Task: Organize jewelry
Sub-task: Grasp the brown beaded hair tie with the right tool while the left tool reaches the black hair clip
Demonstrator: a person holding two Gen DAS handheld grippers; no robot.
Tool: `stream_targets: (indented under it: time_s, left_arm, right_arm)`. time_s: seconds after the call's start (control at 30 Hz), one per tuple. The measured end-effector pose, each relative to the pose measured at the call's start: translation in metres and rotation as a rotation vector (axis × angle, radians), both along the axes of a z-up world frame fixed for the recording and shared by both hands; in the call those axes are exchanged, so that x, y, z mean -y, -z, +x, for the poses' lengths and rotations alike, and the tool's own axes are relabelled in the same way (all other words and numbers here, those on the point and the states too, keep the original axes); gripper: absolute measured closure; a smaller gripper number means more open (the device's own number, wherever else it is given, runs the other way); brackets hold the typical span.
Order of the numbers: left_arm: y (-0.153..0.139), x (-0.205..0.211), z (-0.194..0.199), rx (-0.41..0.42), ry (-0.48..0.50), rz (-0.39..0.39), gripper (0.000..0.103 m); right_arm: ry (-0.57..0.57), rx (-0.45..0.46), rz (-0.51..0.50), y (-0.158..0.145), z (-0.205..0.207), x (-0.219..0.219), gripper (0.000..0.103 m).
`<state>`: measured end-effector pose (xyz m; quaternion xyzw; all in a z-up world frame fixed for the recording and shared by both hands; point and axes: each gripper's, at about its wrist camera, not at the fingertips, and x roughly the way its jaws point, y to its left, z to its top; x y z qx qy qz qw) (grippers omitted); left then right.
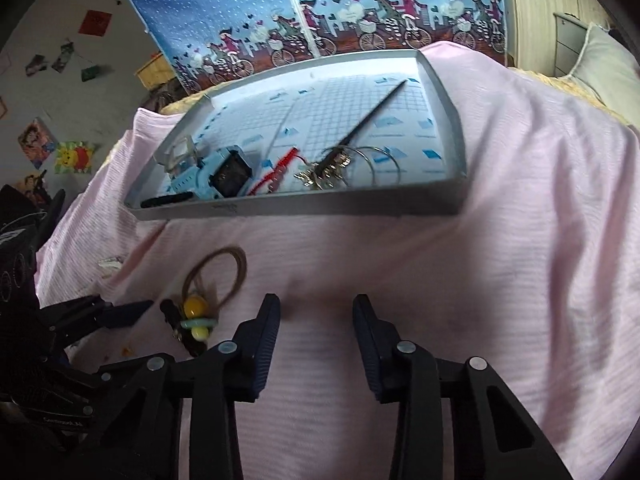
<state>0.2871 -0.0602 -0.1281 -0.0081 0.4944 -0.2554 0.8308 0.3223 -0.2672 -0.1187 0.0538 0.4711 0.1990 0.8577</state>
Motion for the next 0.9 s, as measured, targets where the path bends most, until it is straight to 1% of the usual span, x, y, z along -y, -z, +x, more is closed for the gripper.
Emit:
stream_targets:
  time_s: [0.13,0.2,0.27,0.37,0.47,0.6,0.7,0.77,0.83,0.9]
  left_arm:
    - [-0.001,-0.008,0.004,-0.02,-0.035,-0.047,0.052]
    - [-0.002,-0.01,0.007,-0.031,-0.053,-0.066,0.057]
    - [-0.001,-0.015,0.01,-0.049,-0.078,-0.09,0.064]
    - [0.001,-0.023,0.017,-0.082,-0.115,-0.137,0.07]
    - [0.002,-0.029,0.023,-0.109,-0.135,-0.171,0.073]
    - [0.0,-0.03,0.026,-0.122,-0.127,-0.163,0.075]
    - [-0.001,-0.03,0.026,-0.123,-0.117,-0.152,0.078]
    - [-0.001,-0.03,0.025,-0.125,-0.114,-0.153,0.084]
    - [0.0,-0.029,0.023,-0.122,-0.113,-0.149,0.087]
    - [0.001,-0.027,0.022,-0.117,-0.11,-0.145,0.093]
  right_arm:
    - [-0.043,0.006,0.044,-0.001,0.005,-0.012,0.073]
    - [-0.062,0.005,0.05,0.0,0.007,-0.018,0.073]
    - [-0.075,-0.004,0.059,0.001,0.01,-0.023,0.073]
    - [-0.089,-0.021,0.059,0.005,0.015,-0.031,0.073]
    - [-0.101,-0.042,0.067,0.01,0.02,-0.037,0.073]
    - [-0.108,-0.056,0.07,0.012,0.025,-0.041,0.073]
    - [-0.118,-0.054,0.03,0.013,0.024,-0.047,0.072]
    - [-0.128,-0.051,0.005,0.013,0.022,-0.051,0.072]
    - [-0.131,-0.055,-0.021,0.014,0.022,-0.053,0.072]
    - [-0.142,-0.044,-0.067,0.015,0.019,-0.058,0.075]
